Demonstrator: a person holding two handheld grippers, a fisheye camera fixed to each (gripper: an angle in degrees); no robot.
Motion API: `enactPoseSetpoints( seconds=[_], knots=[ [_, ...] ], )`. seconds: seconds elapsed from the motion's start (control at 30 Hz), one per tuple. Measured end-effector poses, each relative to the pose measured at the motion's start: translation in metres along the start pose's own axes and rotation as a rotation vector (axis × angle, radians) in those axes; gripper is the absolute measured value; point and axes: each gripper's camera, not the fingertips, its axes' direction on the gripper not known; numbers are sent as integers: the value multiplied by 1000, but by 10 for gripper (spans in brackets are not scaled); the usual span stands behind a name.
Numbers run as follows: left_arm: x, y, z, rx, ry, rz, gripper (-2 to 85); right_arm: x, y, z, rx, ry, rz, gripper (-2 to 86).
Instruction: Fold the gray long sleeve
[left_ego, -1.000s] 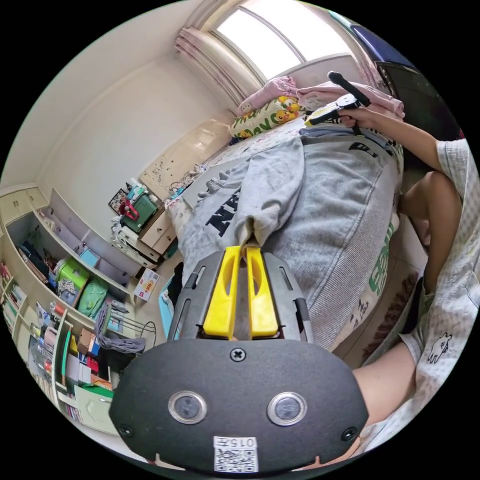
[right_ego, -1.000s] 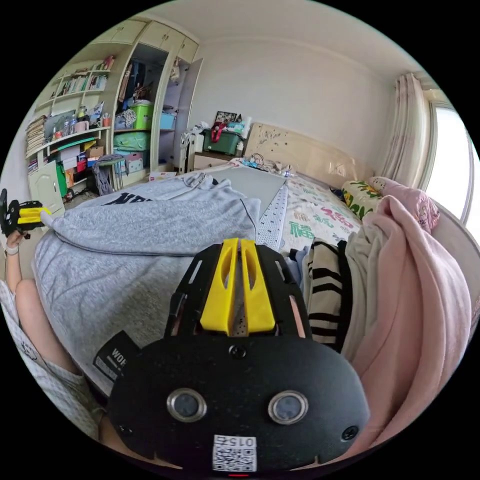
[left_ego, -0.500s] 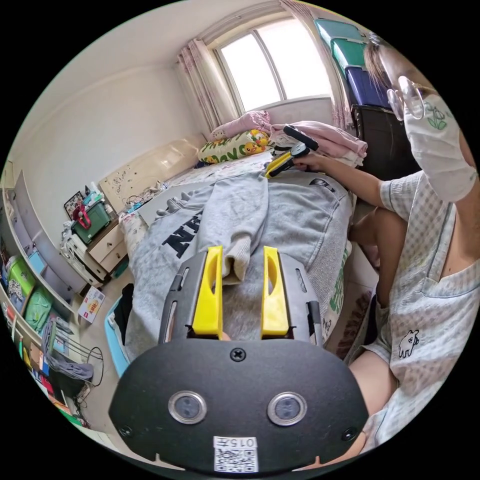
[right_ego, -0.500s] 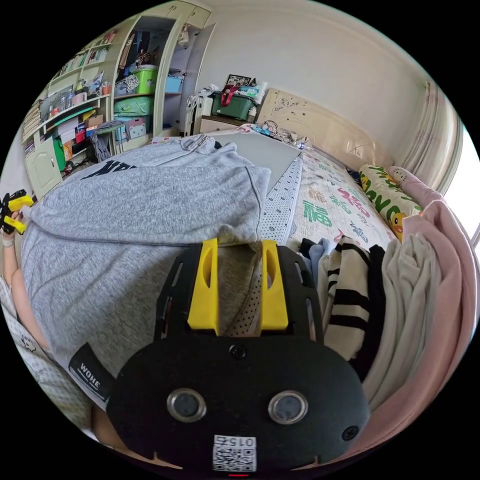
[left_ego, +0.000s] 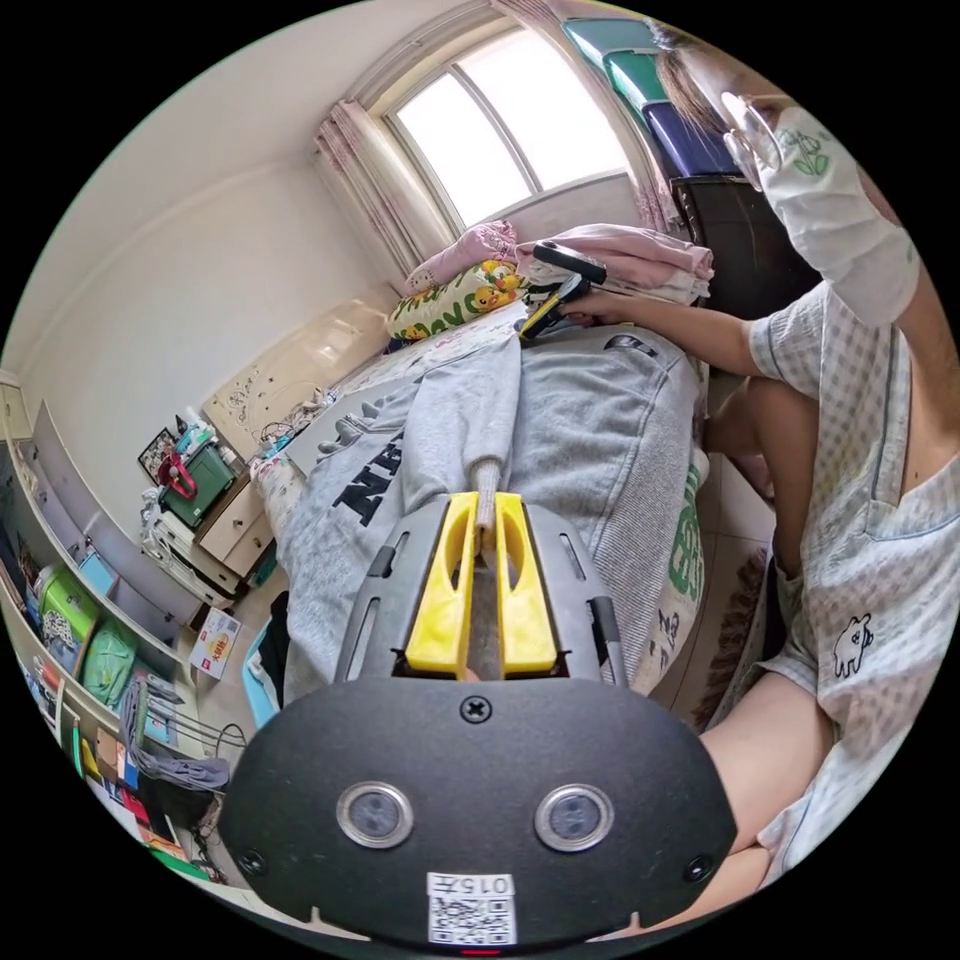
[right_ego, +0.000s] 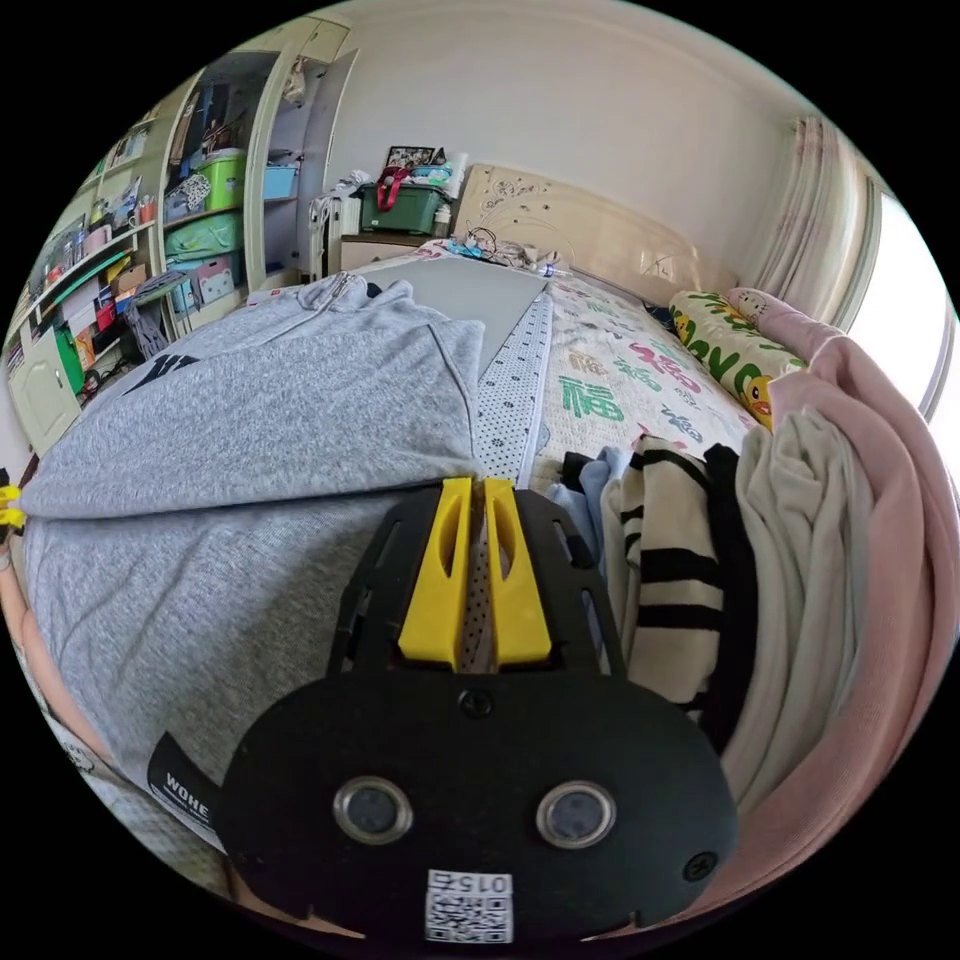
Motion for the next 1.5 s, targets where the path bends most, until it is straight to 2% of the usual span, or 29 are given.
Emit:
enactPoseSetpoints(
  seconds=[0.13,0.23,0.97,1.07,1.13,1.2,1.27,1.4,1.5],
  knots=[
    [21,-4,22,-82,-13,51,15,1,-5,13,-70,36,-12,24],
    [21,-10,34,-133,5,10,15,-3,-6,16,-85,73,-37,24],
    [43,26,55,-169,41,33,21,11,7,5,-66,81,-51,32],
    [30,49,16,-37,59,1,26,27,11,-5,-31,21,9,44],
    [-1,67,-10,141,89,-134,33,45,18,-25,46,-77,73,56],
    [-32,76,-5,206,120,-279,42,53,20,-45,104,-105,89,64],
    [-55,74,19,182,125,-343,63,51,20,-68,179,-43,102,67],
    [-90,63,120,-49,262,-382,112,28,1,-99,360,-9,106,70],
    [-99,74,169,-133,253,-420,116,7,-44,-73,278,-41,55,73]
  ],
)
